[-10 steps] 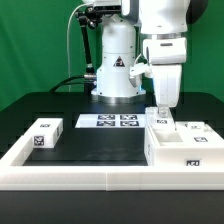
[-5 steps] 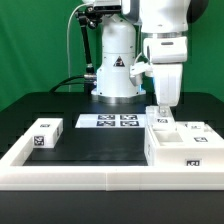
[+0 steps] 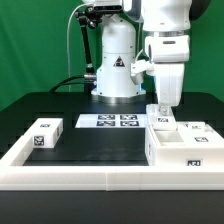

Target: Assemble cabinet

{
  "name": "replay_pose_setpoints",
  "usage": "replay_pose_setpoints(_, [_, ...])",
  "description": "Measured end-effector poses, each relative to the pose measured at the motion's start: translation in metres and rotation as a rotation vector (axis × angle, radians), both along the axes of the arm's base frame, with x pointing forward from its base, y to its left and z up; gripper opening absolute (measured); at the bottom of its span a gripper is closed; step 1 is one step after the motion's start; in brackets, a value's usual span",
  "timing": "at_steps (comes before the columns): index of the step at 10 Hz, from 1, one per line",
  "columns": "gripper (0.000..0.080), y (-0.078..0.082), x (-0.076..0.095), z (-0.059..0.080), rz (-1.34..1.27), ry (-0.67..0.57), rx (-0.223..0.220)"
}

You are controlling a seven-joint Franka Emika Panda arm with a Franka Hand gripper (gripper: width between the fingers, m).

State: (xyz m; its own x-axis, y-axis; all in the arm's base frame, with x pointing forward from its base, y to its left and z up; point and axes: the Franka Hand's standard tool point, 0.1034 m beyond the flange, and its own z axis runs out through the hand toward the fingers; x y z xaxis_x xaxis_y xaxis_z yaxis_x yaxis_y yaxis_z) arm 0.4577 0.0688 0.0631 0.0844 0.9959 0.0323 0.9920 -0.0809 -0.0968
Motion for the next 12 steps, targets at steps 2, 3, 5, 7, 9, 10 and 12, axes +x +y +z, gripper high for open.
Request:
replay_pose_setpoints(2, [0.007,0.0,-0.0002,-0.0003,0.0,0.001,0.0])
replay_pose_setpoints(3, [0.007,0.0001,0.0012,-0.0004,0.0,0.0,0.001])
replay_pose_setpoints(5, [0.007,0.0008,0.0013,-0.0005,-0.003,0.002,0.001])
replay_pose_setpoints(7, [0.007,0.0007,0.0011,-0.0006,-0.004,0.002,0.001])
replay_pose_setpoints(9, [0.007,0.0007,0.0011,-0.0006,-0.004,0.002,0.001])
replay_pose_setpoints(10, [0.007,0.0007,0.0011,-0.0006,-0.004,0.002,0.001])
replay_pose_setpoints(12, [0.007,-0.0007,0.0012,-0.0015,0.001,0.004,0.002])
